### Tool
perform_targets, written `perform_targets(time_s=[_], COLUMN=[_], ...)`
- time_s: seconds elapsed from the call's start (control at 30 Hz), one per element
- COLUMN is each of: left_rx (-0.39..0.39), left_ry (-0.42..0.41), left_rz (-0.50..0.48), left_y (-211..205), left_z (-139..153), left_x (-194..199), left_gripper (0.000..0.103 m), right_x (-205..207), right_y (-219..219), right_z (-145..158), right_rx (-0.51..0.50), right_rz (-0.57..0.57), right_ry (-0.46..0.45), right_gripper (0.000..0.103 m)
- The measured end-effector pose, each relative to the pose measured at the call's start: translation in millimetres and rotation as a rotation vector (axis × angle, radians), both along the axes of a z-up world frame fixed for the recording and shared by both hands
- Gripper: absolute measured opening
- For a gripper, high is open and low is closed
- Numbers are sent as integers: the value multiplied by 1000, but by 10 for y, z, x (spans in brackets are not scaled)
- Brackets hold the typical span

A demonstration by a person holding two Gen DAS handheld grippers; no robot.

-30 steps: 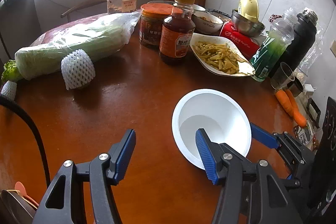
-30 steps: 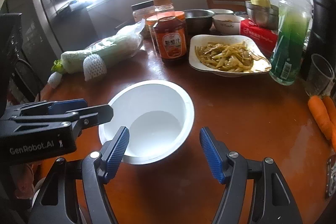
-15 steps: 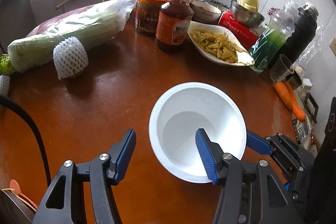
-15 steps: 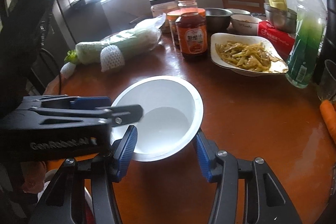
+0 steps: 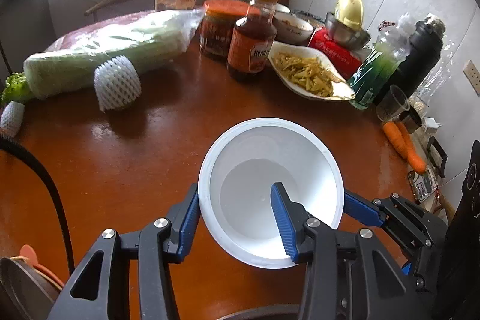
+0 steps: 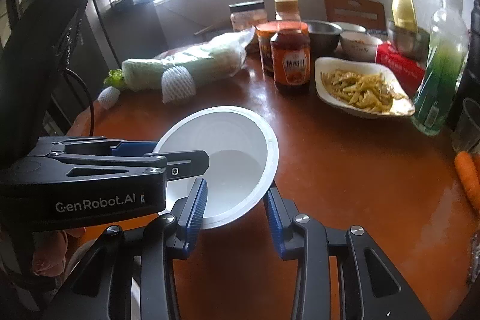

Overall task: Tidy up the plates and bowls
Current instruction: 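Carry the second paper bowl over the steel bowl and lower it in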

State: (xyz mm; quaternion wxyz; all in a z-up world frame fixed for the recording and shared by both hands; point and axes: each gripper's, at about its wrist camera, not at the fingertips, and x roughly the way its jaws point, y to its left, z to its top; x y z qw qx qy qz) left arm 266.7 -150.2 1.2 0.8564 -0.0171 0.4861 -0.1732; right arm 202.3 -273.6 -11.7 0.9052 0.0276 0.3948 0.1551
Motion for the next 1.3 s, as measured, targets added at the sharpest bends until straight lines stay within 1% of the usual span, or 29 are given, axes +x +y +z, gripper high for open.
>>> perform_targets(time_s=[0.23, 0.57, 1.3], left_rx=[-16, -29, -59], left_ry=[-51, -127, -225], left_rz=[5, 9, 18], left_y=[84, 185, 501], left_z=[233, 539, 892], left_x=[-214, -581, -1321], left_gripper=[47, 47, 47], right_x=[-171, -537, -1277], right_y=[66, 182, 476], right_z=[221, 523, 867], right_rx=[-5, -14, -38], right_rz=[2, 7, 28], right_ry=[-48, -118, -212], right_gripper=[40, 40, 40])
